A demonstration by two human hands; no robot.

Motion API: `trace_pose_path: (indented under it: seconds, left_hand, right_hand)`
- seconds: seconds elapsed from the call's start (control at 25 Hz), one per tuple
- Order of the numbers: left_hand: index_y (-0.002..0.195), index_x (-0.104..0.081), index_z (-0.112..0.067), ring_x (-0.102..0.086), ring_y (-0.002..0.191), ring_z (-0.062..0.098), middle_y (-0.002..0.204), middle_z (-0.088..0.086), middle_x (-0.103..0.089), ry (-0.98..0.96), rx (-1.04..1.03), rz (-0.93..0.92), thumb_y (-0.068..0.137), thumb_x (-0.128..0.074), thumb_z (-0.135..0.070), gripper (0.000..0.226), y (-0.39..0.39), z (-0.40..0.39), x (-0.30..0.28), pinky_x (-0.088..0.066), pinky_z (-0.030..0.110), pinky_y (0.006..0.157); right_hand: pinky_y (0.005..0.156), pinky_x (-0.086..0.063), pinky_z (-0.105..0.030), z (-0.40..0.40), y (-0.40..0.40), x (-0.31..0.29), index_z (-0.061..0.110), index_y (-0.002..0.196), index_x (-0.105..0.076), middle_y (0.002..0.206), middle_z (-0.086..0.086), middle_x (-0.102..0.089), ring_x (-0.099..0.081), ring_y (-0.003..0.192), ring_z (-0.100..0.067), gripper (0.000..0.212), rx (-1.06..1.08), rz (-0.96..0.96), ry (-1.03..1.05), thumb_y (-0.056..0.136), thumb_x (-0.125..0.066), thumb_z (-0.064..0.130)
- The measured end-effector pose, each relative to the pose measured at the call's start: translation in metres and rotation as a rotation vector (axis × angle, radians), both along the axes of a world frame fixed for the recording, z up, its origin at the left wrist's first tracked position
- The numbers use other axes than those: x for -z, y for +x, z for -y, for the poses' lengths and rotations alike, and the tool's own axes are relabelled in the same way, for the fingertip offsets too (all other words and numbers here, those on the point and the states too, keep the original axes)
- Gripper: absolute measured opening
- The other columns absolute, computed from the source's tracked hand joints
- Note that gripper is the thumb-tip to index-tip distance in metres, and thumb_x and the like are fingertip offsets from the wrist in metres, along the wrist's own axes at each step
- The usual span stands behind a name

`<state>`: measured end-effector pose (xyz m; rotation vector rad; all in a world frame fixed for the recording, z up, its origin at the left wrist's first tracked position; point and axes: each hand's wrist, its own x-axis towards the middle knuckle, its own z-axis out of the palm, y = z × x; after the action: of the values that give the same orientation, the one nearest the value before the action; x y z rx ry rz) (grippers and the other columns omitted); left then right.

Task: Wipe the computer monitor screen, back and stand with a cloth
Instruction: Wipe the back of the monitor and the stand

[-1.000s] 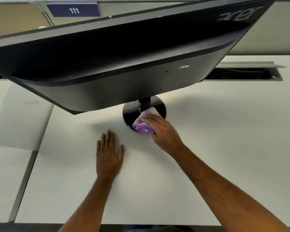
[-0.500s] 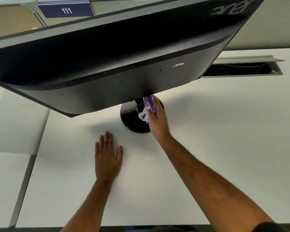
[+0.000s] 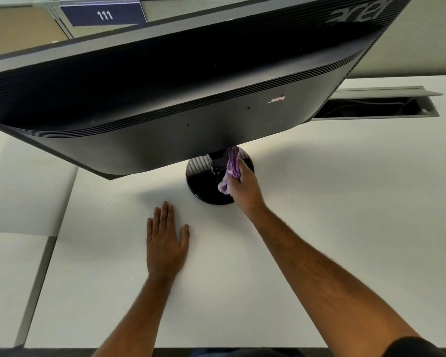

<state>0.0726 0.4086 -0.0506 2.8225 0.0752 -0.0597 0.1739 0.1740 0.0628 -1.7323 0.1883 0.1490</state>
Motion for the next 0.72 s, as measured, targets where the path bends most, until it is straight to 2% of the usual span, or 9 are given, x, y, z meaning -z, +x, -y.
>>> trace_pose_path:
  seconds: [0.08, 0.2, 0.24, 0.4, 0.48, 0.52, 0.6, 0.68, 0.72]
  left_hand:
    - [0.168, -0.014, -0.016, 0.0, 0.162, 0.016, 0.175, -0.002, -0.008, -0.003, -0.001, 0.001, 0.104, -0.03, -0.053, 0.075, 0.0, -0.001, 0.0, -0.007, 0.041, 0.132]
    - [0.168, -0.013, -0.015, 0.0, 0.162, 0.016, 0.175, -0.002, -0.007, 0.001, 0.001, 0.001, 0.105, -0.03, -0.053, 0.075, 0.0, -0.001, 0.001, -0.007, 0.041, 0.132]
    - [0.168, -0.013, -0.015, 0.001, 0.162, 0.016, 0.175, -0.002, -0.006, 0.003, 0.0, -0.002, 0.105, -0.029, -0.054, 0.075, 0.0, -0.001, 0.001, -0.007, 0.041, 0.132]
    - [0.168, -0.012, -0.015, 0.002, 0.162, 0.015, 0.175, -0.003, -0.005, 0.0, 0.002, -0.002, 0.105, -0.03, -0.053, 0.075, 0.0, -0.001, 0.0, -0.005, 0.039, 0.132]
    - [0.168, -0.012, -0.015, 0.001, 0.162, 0.015, 0.176, -0.002, -0.006, -0.002, 0.0, -0.002, 0.105, -0.03, -0.053, 0.075, 0.0, -0.001, 0.0, -0.004, 0.04, 0.132]
    - [0.168, -0.012, -0.015, 0.001, 0.162, 0.016, 0.176, -0.002, -0.006, -0.001, 0.001, -0.005, 0.105, -0.029, -0.053, 0.075, 0.0, -0.001, 0.0, -0.004, 0.04, 0.132]
    - [0.167, -0.013, -0.015, 0.001, 0.162, 0.016, 0.176, -0.002, -0.006, 0.001, 0.001, -0.009, 0.105, -0.028, -0.054, 0.076, 0.0, -0.001, 0.0, -0.004, 0.04, 0.132]
    - [0.167, -0.013, -0.014, 0.001, 0.162, 0.016, 0.176, -0.002, -0.006, -0.001, -0.002, -0.009, 0.105, -0.028, -0.054, 0.076, 0.0, -0.001, 0.0, -0.005, 0.04, 0.132]
    - [0.167, -0.013, -0.014, 0.0, 0.162, 0.016, 0.176, -0.002, -0.006, -0.003, -0.002, -0.008, 0.105, -0.029, -0.054, 0.076, 0.0, -0.001, 0.0, -0.005, 0.041, 0.132]
  right_hand:
    - [0.059, -0.051, -0.017, 0.003, 0.005, 0.002, 0.017, 0.117, -0.055, 0.083, -0.001, -0.062, -0.063, 0.062, -0.005, 0.018, 0.049, -0.015, -0.079, 0.105, -0.046, 0.007]
    - [0.088, -0.051, -0.01, 0.001, -0.004, 0.003, 0.017, 0.142, -0.05, 0.125, 0.001, -0.064, -0.063, 0.103, 0.0, 0.036, 0.122, 0.145, -0.226, 0.106, -0.048, 0.014]
    - [0.093, -0.051, -0.011, -0.002, -0.009, 0.006, 0.017, 0.144, -0.049, 0.128, 0.001, -0.063, -0.062, 0.106, 0.002, 0.038, 0.103, 0.152, -0.244, 0.107, -0.049, 0.015]
    - [0.073, -0.058, -0.015, 0.003, -0.001, 0.001, 0.009, 0.128, -0.058, 0.098, -0.004, -0.068, -0.063, 0.073, 0.009, 0.025, 0.081, 0.052, -0.19, 0.106, -0.047, 0.006]
    - [0.07, -0.051, -0.004, 0.004, -0.002, -0.003, 0.01, 0.134, -0.058, 0.104, 0.006, -0.066, -0.063, 0.081, 0.015, 0.029, 0.113, 0.121, -0.176, 0.107, -0.047, 0.009]
    - [0.078, -0.051, -0.006, 0.002, -0.006, 0.001, 0.014, 0.139, -0.056, 0.113, 0.01, -0.065, -0.064, 0.093, 0.012, 0.033, 0.127, 0.145, -0.209, 0.108, -0.048, 0.015]
    - [0.088, -0.058, -0.019, -0.003, -0.014, 0.014, 0.021, 0.146, -0.052, 0.121, 0.01, -0.065, -0.067, 0.107, -0.006, 0.039, 0.105, 0.117, -0.239, 0.107, -0.052, 0.024]
    - [0.081, -0.061, -0.022, -0.003, -0.014, 0.019, 0.019, 0.145, -0.054, 0.116, 0.005, -0.067, -0.07, 0.102, -0.013, 0.039, 0.065, 0.051, -0.26, 0.106, -0.054, 0.024]
    - [0.079, -0.061, -0.02, -0.001, -0.011, 0.017, 0.017, 0.143, -0.056, 0.112, 0.004, -0.068, -0.07, 0.097, -0.01, 0.038, 0.074, 0.038, -0.255, 0.106, -0.054, 0.021]
